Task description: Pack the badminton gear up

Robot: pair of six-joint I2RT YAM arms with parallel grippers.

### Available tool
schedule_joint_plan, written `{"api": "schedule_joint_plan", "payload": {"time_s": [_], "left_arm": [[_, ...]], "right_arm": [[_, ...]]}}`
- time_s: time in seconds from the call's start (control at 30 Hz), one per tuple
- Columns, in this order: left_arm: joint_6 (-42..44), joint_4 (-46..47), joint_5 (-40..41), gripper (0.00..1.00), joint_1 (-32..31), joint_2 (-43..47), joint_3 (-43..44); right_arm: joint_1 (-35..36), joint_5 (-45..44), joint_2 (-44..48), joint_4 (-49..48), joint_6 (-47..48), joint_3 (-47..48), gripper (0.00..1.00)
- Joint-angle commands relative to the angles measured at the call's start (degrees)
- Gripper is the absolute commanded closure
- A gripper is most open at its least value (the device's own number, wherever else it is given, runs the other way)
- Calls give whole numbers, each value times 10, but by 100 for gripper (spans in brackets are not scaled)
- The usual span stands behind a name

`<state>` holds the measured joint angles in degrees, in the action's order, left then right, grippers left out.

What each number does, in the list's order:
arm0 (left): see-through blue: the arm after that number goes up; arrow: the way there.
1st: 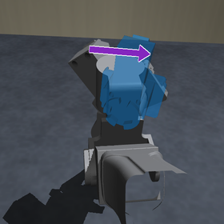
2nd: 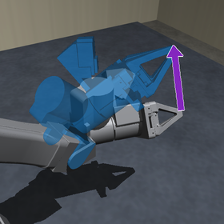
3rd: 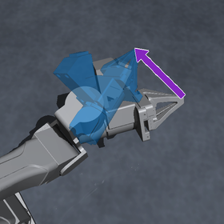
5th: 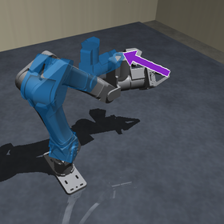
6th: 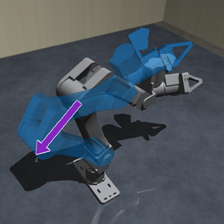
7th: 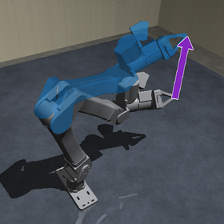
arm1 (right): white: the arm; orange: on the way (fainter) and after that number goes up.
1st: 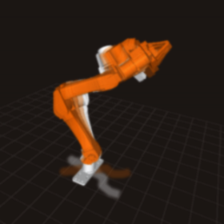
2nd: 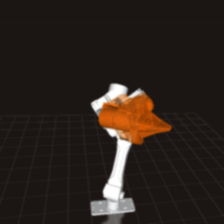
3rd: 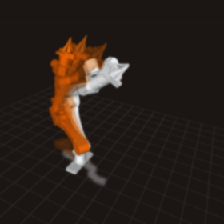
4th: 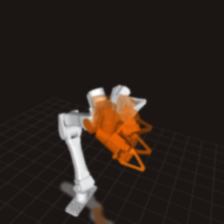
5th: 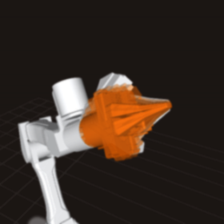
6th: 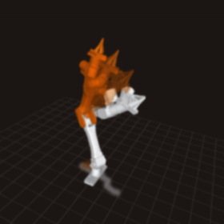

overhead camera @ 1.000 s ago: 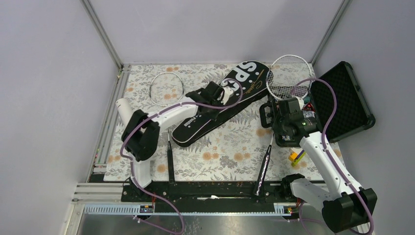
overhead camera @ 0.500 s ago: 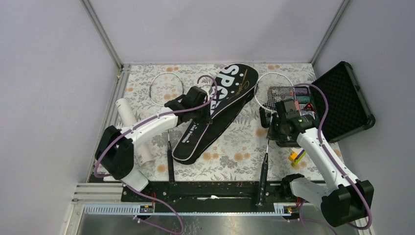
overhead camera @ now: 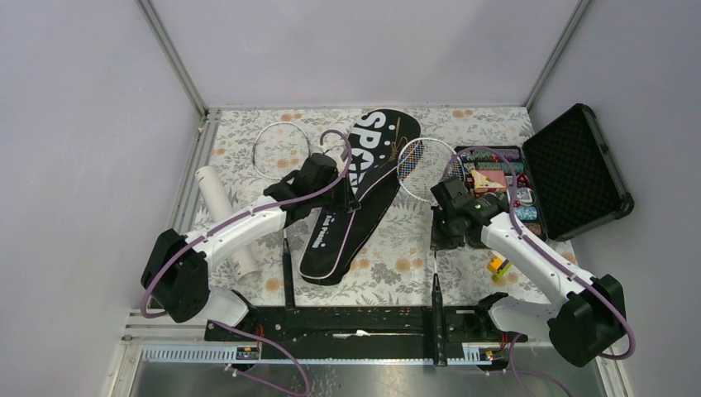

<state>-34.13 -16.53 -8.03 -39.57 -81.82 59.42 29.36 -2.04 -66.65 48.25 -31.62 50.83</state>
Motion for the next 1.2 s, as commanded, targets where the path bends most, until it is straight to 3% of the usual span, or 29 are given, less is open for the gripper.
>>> {"api": "schedule_joint_plan", "payload": {"time_s": [0.0,0.33,0.57,0.8,1.17], "left_arm": [[10,81,-40,100,-3,17,-13],[10,95,-39,100,-4,23,-32],[14,93,-38,100,-4,25,-24],[16,114,-58,100,-8,15,-33],[39,127,-61,100,-57,-18,-30]], "right_arm": [[30,0,-13,-32,-44,-2,100],[64,-102,-4,42,-52,-13,100],[67,-102,21,57,-49,-27,100],[82,-5,30,-51,-60,-57,100],[117,8,42,-239,-63,-92,100]]}}
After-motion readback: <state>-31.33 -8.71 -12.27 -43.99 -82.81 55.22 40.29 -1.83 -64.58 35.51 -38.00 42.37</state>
